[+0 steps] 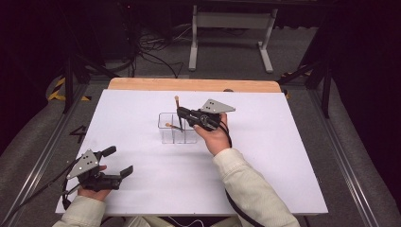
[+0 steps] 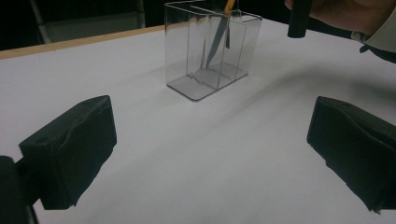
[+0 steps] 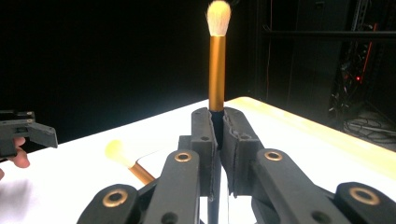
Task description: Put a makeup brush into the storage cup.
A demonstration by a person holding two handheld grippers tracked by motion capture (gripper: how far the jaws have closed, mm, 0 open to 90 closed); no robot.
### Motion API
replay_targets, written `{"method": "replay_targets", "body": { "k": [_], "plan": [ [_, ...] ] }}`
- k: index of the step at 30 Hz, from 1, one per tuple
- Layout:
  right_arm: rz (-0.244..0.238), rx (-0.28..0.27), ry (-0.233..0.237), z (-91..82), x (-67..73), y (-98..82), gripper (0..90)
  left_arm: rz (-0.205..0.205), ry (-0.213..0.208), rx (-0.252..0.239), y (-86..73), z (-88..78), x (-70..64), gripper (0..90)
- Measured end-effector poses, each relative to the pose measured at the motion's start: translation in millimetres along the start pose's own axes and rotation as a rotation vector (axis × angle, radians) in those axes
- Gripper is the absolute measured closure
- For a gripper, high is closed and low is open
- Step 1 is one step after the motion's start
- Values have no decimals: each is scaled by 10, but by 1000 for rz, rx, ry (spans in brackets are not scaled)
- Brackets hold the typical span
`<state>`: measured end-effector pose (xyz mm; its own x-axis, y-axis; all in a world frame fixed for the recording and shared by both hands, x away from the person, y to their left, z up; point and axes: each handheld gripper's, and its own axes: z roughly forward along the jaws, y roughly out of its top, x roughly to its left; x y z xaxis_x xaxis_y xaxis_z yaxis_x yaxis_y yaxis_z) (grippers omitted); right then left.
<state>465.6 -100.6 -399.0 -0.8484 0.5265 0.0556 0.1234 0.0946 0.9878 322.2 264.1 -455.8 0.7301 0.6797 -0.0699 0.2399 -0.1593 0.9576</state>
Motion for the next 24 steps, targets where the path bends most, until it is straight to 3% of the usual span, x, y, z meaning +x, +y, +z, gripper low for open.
{"method": "replay_targets", "body": {
  "k": [12,15,16,19,24],
  "plan": [
    [13,30,21,5,37,-45,817,0,1,1,0,1,0,19],
    [32,36,41,-5,41,-42,646,-2,0,-1,1,1,1,19],
    [32,36,41,-5,41,-42,646,-2,0,-1,1,1,1,19],
    [31,37,42,-74,48,-4,465,-5,-2,-2,1,2,2,19],
    [-1,45,27,-279,53,88,335,-2,1,-2,1,1,2,19]
  ]
}}
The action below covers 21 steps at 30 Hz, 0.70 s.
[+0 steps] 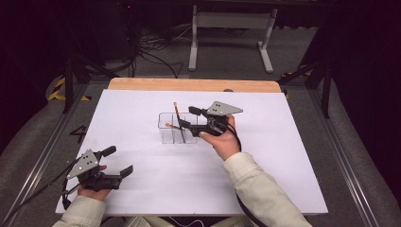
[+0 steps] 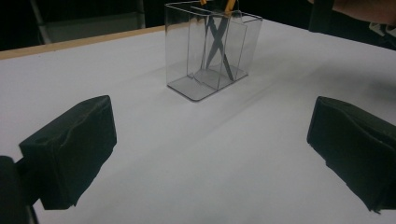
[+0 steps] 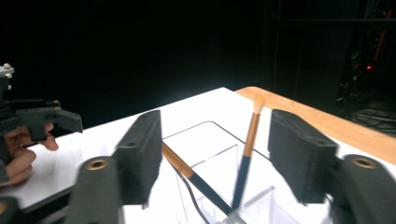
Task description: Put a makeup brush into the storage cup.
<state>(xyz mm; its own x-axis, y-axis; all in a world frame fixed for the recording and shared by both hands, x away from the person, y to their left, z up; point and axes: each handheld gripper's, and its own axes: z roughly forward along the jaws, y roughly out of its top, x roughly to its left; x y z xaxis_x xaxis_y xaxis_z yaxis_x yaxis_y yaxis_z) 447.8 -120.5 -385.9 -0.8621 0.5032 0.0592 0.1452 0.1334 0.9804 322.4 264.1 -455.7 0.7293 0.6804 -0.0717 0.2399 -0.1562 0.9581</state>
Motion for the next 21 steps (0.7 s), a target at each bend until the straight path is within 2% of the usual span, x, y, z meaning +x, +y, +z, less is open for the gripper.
{"method": "replay_targets", "body": {
  "k": [4,7,14,21],
  "plan": [
    [-30,6,-10,-253,-2,93,322,-1,0,3,2,0,0,19],
    [-45,17,-13,-370,-1,129,313,-1,1,1,1,-1,-1,19],
    [-62,44,-32,-636,-16,160,215,-2,-1,2,4,-3,4,18],
    [-73,80,-70,-904,-39,162,140,-6,-2,1,6,0,9,15]
  ]
}}
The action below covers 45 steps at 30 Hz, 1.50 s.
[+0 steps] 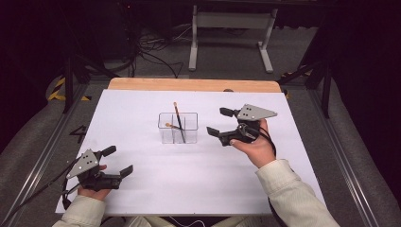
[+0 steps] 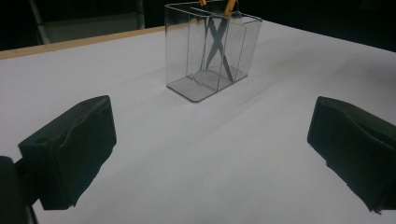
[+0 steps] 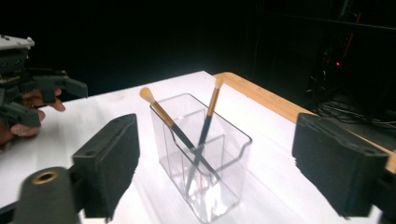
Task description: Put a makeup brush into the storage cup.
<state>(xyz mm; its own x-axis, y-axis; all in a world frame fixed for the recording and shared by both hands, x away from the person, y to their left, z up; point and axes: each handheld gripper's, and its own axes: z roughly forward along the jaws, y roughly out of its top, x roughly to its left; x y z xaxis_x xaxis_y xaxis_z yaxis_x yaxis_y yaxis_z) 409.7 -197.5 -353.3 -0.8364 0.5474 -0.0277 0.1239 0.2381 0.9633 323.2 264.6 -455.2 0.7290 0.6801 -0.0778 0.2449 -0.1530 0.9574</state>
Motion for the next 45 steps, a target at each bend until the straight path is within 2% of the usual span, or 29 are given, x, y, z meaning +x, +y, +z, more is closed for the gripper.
{"method": "replay_targets", "body": {
  "k": [12,15,17,24,29,35,39,45],
  "plan": [
    [39,6,-30,-376,-84,-90,119,-7,-28,-1,-3,18,-3,0],
    [33,29,-43,-454,-106,-107,97,-8,-26,-3,-3,17,-3,0],
    [5,52,-61,-514,-117,-119,79,-7,-27,-4,-3,16,-3,0],
    [18,58,-70,-658,-119,-194,35,-8,-29,-1,-2,18,-5,0],
    [24,70,-58,-736,-120,-284,1,-6,-30,-1,-2,20,-4,0],
    [47,60,-45,-797,-112,-400,2,-6,-35,-1,-2,21,-7,0],
    [49,80,-43,-808,-111,-503,2,-2,-40,-3,-1,20,-5,0],
    [63,75,-37,-839,-107,-640,6,-6,-58,-13,3,10,-2,0]
  ]
}}
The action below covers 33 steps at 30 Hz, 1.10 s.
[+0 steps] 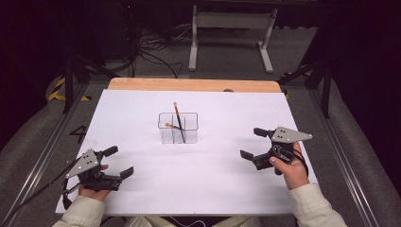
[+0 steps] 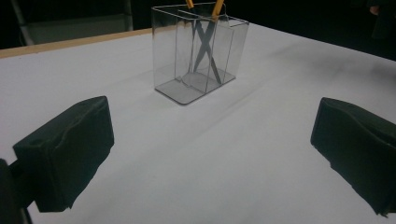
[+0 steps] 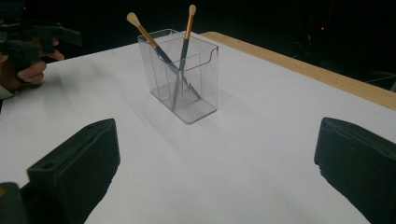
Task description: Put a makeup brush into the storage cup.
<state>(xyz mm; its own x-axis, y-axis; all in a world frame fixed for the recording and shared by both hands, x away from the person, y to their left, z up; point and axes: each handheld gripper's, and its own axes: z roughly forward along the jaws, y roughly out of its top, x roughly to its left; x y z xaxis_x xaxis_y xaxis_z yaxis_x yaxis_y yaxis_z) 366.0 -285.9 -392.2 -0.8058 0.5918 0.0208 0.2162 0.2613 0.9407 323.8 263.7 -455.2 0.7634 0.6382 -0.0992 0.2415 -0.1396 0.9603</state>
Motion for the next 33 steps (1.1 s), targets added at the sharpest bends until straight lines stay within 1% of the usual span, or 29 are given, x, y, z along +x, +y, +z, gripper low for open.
{"method": "replay_targets", "body": {
  "k": [1,5,7,8,11,13,16,20,28,30,33],
  "plan": [
    [6,-2,-1,-4,0,-28,6,-5,-5,-2,-1,2,-3,0],
    [35,-4,2,-8,-9,-153,6,-2,-24,7,2,4,-4,0],
    [37,2,1,-10,-9,-213,6,-1,-24,1,0,8,-12,0],
    [37,2,1,-10,-9,-213,6,-1,-24,1,0,8,-12,0],
    [52,-1,1,-28,-10,-281,6,10,-26,4,2,7,-8,0],
    [65,-10,2,-29,-9,-331,6,10,-28,3,3,7,-8,0],
    [80,-7,2,-15,-8,-397,6,12,-28,1,2,8,-11,0],
    [100,-12,5,3,-4,-453,6,12,-27,1,2,9,-11,0],
    [127,-4,5,1,21,-545,6,14,-29,4,2,9,-11,0],
    [133,-1,8,-5,30,-568,5,8,-27,2,0,12,-15,0],
    [148,-8,1,-14,34,-598,5,8,-27,5,0,11,-14,0]
  ]
}}
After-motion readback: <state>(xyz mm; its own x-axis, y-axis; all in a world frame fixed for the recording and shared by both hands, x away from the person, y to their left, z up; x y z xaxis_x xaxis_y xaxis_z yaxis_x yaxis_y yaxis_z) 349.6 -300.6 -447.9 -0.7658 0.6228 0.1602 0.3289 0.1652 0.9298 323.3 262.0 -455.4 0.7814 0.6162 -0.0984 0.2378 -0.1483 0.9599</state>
